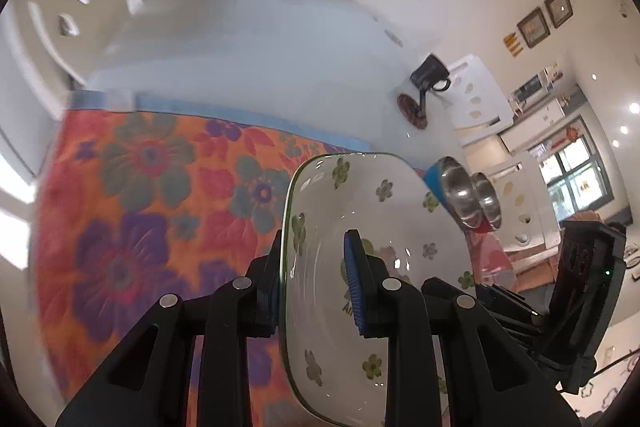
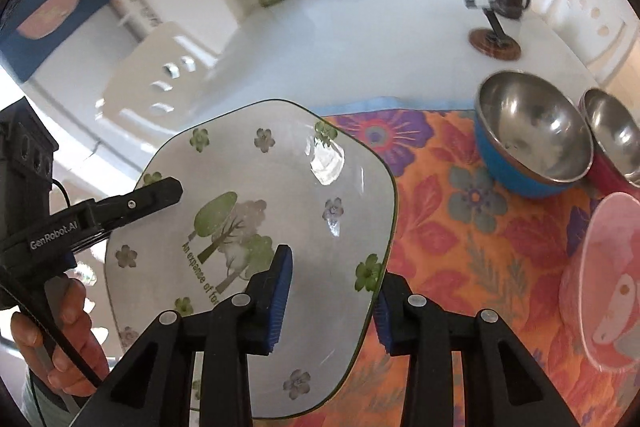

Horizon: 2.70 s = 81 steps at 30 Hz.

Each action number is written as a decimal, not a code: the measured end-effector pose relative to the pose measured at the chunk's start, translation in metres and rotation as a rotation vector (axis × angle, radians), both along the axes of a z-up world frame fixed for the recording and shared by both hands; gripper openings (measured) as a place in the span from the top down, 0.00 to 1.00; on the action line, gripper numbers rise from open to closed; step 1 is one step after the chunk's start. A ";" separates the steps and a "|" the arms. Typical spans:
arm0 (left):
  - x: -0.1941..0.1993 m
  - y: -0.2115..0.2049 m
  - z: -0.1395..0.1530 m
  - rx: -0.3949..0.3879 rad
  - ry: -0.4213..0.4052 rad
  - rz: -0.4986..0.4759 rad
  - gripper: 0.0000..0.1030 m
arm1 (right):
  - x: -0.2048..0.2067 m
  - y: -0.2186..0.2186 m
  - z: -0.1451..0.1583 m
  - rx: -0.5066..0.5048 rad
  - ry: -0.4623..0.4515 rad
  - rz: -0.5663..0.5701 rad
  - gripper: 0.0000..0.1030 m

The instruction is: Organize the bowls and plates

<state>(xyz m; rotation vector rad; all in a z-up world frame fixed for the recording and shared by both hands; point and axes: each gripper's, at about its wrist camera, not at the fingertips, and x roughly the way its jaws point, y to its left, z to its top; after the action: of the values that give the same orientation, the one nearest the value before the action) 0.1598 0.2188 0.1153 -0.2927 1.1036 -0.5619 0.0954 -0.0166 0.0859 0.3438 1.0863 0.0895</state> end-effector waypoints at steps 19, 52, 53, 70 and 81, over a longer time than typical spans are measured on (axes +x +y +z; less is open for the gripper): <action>-0.178 0.080 0.045 -0.015 -0.114 0.077 0.78 | -0.157 0.089 0.062 -0.028 -0.071 0.100 0.65; -0.240 0.087 -0.063 0.133 0.065 0.014 0.77 | -0.204 0.113 -0.042 -0.149 0.131 0.096 0.65; -0.240 0.088 -0.061 0.143 0.060 0.014 0.76 | -0.203 0.114 -0.041 -0.152 0.129 0.097 0.65; -0.223 0.102 -0.033 0.221 -0.019 0.055 0.67 | -0.221 0.128 -0.029 -0.239 0.110 0.169 0.63; -0.224 0.093 -0.014 0.203 -0.039 0.040 0.67 | -0.243 0.132 -0.012 -0.250 0.084 0.214 0.63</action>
<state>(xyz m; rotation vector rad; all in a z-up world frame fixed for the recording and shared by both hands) -0.0643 0.3122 0.1012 -0.1263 1.1053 -0.4148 -0.1473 0.1152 0.0737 0.0055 1.2005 0.1289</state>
